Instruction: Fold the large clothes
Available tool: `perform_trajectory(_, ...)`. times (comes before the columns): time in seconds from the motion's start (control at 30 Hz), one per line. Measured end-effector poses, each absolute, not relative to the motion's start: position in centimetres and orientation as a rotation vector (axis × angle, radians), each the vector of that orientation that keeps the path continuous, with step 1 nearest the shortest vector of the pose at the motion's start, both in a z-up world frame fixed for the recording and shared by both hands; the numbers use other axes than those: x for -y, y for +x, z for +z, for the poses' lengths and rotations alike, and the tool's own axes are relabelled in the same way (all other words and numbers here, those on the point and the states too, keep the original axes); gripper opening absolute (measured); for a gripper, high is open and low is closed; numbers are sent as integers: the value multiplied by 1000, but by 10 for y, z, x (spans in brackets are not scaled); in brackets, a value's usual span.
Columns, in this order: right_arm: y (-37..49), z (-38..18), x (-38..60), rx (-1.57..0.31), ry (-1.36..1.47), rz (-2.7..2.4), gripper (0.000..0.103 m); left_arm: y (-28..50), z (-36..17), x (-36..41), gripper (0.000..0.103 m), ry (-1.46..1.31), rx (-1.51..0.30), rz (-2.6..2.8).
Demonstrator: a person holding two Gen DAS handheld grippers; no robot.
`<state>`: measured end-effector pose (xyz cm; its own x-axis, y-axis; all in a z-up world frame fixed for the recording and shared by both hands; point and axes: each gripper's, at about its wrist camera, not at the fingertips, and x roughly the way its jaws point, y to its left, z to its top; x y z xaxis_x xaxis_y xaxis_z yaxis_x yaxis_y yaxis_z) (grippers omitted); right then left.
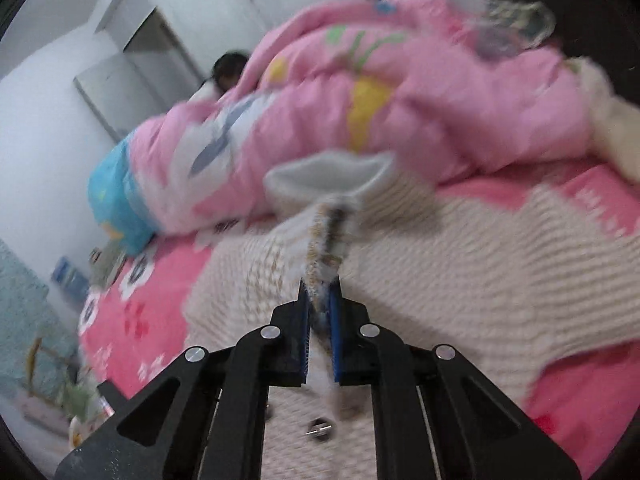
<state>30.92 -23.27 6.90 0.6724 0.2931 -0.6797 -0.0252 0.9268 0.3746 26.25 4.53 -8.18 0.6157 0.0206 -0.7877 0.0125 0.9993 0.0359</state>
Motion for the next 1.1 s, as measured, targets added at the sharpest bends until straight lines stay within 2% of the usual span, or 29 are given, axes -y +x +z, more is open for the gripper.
perform_trajectory(0.2,331,-6,277,-1007,409,114,9,261,-77,-48,70,23,-915,-11)
perform_trajectory(0.27,335,-25,284,-1052,436,116,13,262,-74,-52,70,13,-919,-12)
perform_trajectory(0.33,339,-34,291,-1069,452,126,19,263,-72,-55,70,19,-918,4)
perform_trajectory(0.37,341,-39,293,-1076,450,133,31,265,-71,-56,70,24,-918,13)
perform_trajectory(0.4,343,-42,294,-1081,440,132,34,266,-71,-58,70,27,-919,24)
perform_trajectory(0.47,347,-49,291,-1105,381,126,31,270,-72,-61,70,17,-936,40)
perform_trajectory(0.5,348,-50,288,-1103,327,107,18,271,-72,-63,70,9,-943,45)
perform_trajectory(0.53,349,-46,283,-1091,279,98,14,272,-71,-63,70,3,-947,49)
perform_trajectory(0.67,351,-26,278,-1008,166,64,12,268,-59,-62,70,37,-928,71)
perform_trajectory(0.73,359,-29,277,-1037,118,28,19,266,-51,-63,70,32,-923,70)
perform_trajectory(0.8,362,-32,276,-1078,63,-30,36,265,-38,-65,70,26,-916,61)
perform_trajectory(0.9,352,-17,269,-1013,19,-51,45,266,-18,-64,70,43,-887,52)
perform_trajectory(0.97,344,-6,254,-948,-8,-10,46,270,-5,-60,70,55,-866,40)
perform_trajectory(1.1,350,-25,225,-986,-23,104,47,287,9,-43,70,72,-855,10)
